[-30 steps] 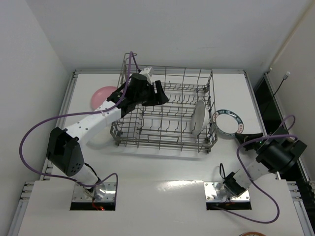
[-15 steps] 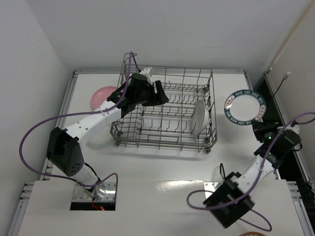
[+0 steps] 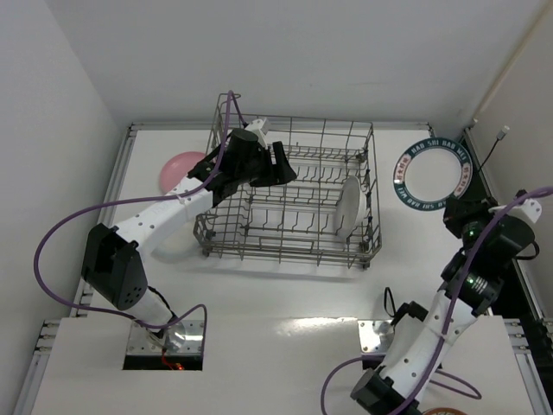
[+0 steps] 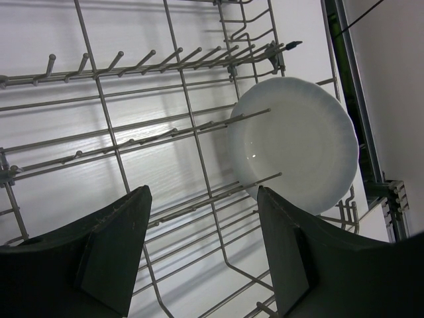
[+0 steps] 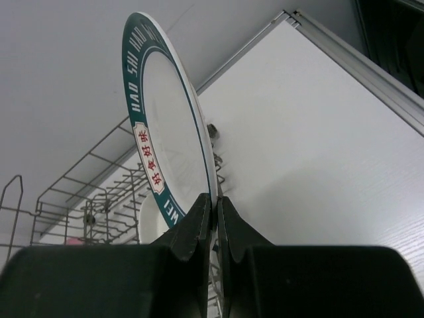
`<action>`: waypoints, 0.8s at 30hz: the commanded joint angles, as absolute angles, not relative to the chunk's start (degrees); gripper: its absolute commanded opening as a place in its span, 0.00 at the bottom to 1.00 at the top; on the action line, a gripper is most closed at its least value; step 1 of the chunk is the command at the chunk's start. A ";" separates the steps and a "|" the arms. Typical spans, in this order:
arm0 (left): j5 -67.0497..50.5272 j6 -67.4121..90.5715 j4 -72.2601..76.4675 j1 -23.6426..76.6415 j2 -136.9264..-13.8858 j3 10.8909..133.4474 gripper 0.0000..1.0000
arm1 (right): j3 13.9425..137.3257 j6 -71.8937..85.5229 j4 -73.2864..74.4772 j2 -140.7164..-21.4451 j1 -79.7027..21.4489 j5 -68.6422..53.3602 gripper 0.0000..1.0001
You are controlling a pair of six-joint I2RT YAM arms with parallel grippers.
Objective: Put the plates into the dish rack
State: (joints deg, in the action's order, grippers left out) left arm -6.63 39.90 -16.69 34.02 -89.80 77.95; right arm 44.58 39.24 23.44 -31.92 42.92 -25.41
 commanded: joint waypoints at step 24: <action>-4.57 39.37 -15.56 33.57 -89.47 79.80 0.62 | 77.96 26.46 41.48 -51.94 16.72 -19.53 0.00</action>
